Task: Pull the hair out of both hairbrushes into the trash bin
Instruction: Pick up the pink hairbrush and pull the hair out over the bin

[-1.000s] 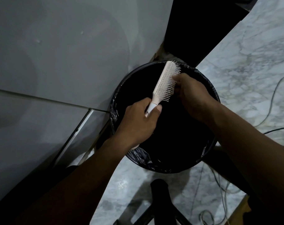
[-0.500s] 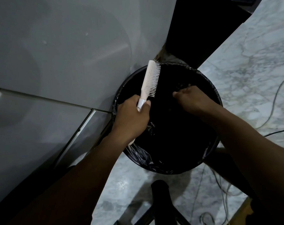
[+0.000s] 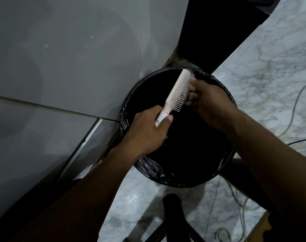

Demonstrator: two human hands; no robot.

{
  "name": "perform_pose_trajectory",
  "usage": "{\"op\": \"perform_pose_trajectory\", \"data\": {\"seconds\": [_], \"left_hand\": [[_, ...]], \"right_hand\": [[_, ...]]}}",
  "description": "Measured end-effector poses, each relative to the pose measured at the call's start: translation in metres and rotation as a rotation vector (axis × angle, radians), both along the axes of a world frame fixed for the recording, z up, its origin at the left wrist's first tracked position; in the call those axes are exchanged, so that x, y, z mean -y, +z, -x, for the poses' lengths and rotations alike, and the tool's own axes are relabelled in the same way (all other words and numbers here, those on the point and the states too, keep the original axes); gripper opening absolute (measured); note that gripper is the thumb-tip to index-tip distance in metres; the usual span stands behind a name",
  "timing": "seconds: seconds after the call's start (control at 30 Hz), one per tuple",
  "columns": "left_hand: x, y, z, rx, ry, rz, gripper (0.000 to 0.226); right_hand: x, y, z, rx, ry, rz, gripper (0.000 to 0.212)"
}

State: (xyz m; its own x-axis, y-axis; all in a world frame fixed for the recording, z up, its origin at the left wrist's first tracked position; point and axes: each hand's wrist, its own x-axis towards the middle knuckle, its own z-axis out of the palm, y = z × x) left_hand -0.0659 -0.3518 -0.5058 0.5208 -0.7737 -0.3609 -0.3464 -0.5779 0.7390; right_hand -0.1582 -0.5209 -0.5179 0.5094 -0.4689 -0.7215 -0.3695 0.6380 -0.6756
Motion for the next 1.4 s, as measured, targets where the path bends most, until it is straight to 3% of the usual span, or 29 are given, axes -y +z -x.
{"op": "perform_pose_trajectory", "data": {"seconds": [0.1,0.3,0.43,0.53,0.63,0.7,0.77,0.83,0.9,1.0,1.1,1.17,1.27,1.4], "left_hand": [[0.0,-0.001,-0.001,-0.004,0.023,0.006,0.039],[-0.001,-0.004,-0.001,-0.025,0.011,0.0,0.03],[-0.001,-0.009,-0.002,-0.04,0.053,-0.046,0.028],[0.0,-0.011,-0.007,-0.033,0.136,-0.041,0.033],[-0.001,-0.009,-0.009,-0.064,0.161,-0.011,0.029],[-0.001,-0.007,-0.008,-0.062,0.132,-0.007,0.027],[0.0,-0.005,-0.006,-0.051,0.094,-0.006,0.028],[0.001,-0.003,-0.005,-0.075,0.067,0.0,0.028],[0.001,-0.001,-0.004,-0.112,0.029,-0.009,0.028],[0.0,0.0,-0.003,-0.171,-0.012,-0.028,0.029],[0.0,0.0,-0.004,-0.162,0.004,-0.031,0.03],[0.001,0.0,-0.005,-0.143,0.025,-0.034,0.029],[0.001,-0.001,-0.006,-0.135,0.052,-0.042,0.028],[0.001,-0.001,-0.009,-0.138,0.117,-0.047,0.029]], "right_hand": [[-0.004,0.003,0.004,-0.069,0.104,0.089,0.051],[-0.006,0.006,0.001,0.018,0.017,0.026,0.05],[-0.005,0.003,0.006,-0.362,0.388,0.563,0.046],[-0.004,-0.007,0.011,-0.502,0.525,0.612,0.048],[0.001,-0.018,0.016,-0.633,0.648,0.606,0.029],[-0.003,-0.019,0.014,-0.608,0.58,0.608,0.021],[-0.007,-0.014,0.009,-0.409,0.257,0.514,0.02],[-0.006,-0.003,0.002,-0.13,-0.049,0.255,0.036],[-0.001,0.0,-0.001,0.021,-0.177,0.044,0.052],[0.0,-0.002,-0.005,0.064,-0.195,-0.087,0.074],[-0.005,-0.008,-0.005,-0.113,-0.086,0.113,0.09],[-0.008,-0.009,-0.002,-0.178,0.013,0.207,0.079],[-0.009,-0.003,0.0,-0.148,0.017,0.179,0.054],[-0.009,-0.004,0.0,-0.175,0.014,0.185,0.048]]}}
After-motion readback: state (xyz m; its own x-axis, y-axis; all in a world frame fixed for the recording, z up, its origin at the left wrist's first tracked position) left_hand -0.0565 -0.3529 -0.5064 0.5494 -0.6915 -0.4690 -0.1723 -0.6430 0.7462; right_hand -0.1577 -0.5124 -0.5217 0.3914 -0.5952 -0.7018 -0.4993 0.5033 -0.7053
